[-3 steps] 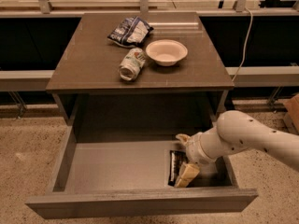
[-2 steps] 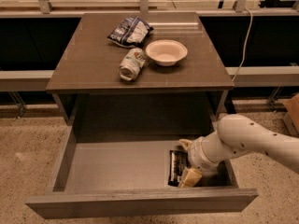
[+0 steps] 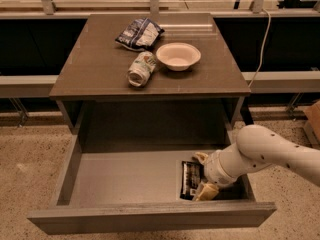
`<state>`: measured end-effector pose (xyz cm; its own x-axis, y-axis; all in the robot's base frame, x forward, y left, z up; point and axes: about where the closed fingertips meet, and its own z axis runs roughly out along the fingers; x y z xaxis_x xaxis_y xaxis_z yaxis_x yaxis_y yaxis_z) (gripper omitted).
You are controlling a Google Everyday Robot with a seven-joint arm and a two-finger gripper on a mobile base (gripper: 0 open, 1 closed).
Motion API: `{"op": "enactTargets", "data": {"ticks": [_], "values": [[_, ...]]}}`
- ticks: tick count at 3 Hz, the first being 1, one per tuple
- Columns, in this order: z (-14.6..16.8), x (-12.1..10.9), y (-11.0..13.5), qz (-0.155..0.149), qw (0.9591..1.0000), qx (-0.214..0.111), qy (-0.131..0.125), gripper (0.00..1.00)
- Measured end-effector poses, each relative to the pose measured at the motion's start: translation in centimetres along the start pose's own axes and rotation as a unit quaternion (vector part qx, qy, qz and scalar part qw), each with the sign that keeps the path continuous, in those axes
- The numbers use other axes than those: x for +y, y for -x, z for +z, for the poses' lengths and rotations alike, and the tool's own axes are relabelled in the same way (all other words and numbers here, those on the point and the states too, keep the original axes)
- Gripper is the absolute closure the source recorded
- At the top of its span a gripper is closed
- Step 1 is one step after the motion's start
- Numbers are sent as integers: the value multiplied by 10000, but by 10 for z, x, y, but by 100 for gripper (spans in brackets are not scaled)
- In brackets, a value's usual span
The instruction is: Pick rxbar chocolate from top drawer and place on counter
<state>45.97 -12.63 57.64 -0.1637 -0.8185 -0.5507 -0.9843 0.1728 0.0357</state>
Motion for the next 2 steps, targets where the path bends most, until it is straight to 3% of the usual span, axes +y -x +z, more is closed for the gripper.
{"op": "enactTargets", "data": {"ticks": [2], "values": [[-1,1,-6,103,9999,-28,87,41]]}}
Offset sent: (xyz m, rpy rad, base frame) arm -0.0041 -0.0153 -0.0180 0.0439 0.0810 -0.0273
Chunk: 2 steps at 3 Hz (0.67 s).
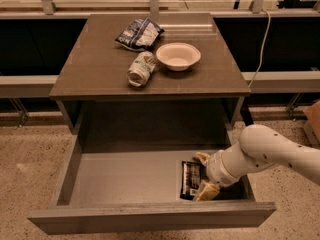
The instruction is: Pick rxbar chocolate from top drawer and place on counter
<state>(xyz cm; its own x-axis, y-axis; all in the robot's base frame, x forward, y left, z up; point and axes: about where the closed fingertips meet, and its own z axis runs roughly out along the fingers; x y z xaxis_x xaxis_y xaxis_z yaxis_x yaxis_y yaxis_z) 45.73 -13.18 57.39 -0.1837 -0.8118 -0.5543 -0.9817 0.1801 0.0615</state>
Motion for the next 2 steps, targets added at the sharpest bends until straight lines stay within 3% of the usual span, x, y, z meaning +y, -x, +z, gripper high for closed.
{"op": "enactTargets", "data": {"ticks": [1,2], "values": [[-8,1,5,0,10000,0,0,72],[-16,1,11,0,10000,-1,0,97]]}}
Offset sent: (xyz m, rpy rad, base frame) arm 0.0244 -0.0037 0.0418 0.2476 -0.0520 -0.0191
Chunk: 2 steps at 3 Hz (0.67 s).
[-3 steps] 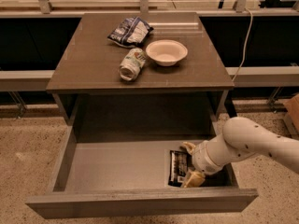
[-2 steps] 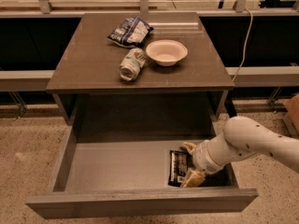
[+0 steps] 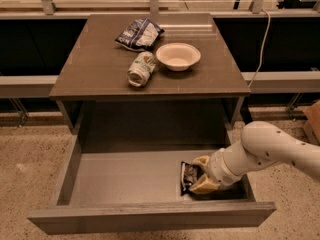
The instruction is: Pick rxbar chocolate from top drawer and place on counter
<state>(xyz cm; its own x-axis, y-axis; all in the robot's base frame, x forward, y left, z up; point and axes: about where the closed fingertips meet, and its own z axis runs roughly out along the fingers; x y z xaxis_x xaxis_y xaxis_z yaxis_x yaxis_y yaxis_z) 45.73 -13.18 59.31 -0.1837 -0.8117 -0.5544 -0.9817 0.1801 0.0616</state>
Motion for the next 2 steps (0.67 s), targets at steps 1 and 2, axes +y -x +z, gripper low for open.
{"op": "enactTargets", "data": {"ticks": [1,2], "values": [[-1,0,1,0,10000,0,0,100],[-28,-17,20,-180,9985,-489,-160,100]]}}
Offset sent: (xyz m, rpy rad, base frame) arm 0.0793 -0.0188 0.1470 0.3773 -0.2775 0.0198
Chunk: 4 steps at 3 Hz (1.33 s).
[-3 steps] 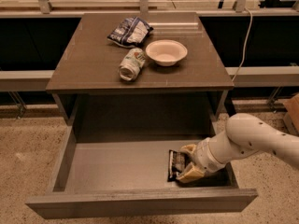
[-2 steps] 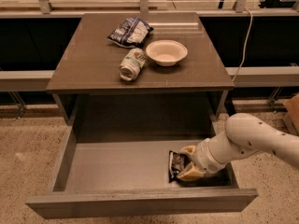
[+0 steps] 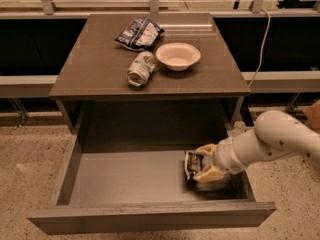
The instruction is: Pick rxbar chocolate from top drawer and place on counter
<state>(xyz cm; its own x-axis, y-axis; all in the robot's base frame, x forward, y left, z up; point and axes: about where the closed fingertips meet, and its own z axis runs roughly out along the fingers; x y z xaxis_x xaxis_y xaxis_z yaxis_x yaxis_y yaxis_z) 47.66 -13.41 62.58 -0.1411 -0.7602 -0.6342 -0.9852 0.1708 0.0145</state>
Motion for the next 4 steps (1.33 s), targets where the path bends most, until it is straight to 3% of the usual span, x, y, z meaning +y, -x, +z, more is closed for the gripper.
{"op": "enactTargets", "data": {"ticks": [1,2,4], "values": [[-55,-37,43,-369,9940,-980,-310,100],[-80,-52,62,-533,9882,-1373,-427,100],[-116,-69,91,-781,9794,-1792,-500,100]]}}
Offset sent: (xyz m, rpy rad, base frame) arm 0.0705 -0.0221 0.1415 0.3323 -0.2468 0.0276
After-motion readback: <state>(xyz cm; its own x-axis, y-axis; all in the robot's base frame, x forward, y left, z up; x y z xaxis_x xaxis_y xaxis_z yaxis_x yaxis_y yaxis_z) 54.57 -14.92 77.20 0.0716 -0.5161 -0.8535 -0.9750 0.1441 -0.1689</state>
